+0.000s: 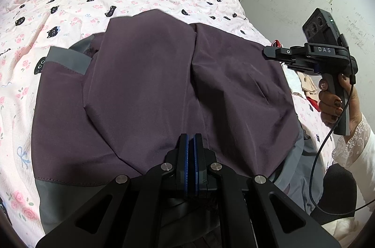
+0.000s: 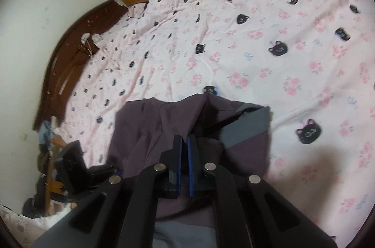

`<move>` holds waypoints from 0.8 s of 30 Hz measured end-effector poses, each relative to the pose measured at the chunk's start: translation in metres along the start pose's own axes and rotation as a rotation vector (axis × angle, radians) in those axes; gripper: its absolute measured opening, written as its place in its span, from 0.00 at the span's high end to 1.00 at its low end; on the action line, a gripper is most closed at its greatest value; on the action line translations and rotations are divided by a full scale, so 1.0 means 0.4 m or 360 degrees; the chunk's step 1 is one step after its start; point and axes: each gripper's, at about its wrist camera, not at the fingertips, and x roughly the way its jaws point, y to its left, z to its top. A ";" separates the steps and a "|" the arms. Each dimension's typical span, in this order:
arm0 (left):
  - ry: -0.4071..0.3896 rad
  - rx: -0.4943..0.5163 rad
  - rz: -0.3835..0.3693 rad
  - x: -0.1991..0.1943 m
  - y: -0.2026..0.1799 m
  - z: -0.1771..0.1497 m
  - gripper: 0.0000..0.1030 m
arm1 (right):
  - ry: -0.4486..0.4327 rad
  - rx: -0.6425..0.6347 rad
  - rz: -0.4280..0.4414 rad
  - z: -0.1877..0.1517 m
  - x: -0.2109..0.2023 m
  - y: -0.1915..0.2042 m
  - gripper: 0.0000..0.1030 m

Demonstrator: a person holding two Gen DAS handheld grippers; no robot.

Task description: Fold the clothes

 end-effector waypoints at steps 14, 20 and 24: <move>0.0000 -0.0012 -0.0003 -0.001 0.000 -0.003 0.97 | -0.0010 -0.0089 -0.0156 -0.044 -0.045 0.001 0.77; -0.0006 -0.0016 -0.0005 -0.004 0.000 -0.002 0.97 | 0.0039 -0.0073 -0.0101 -0.083 -0.024 -0.003 0.77; -0.0009 -0.0023 -0.0011 -0.006 0.002 -0.002 0.97 | 0.0024 -0.0040 -0.0065 -0.087 -0.016 -0.005 0.86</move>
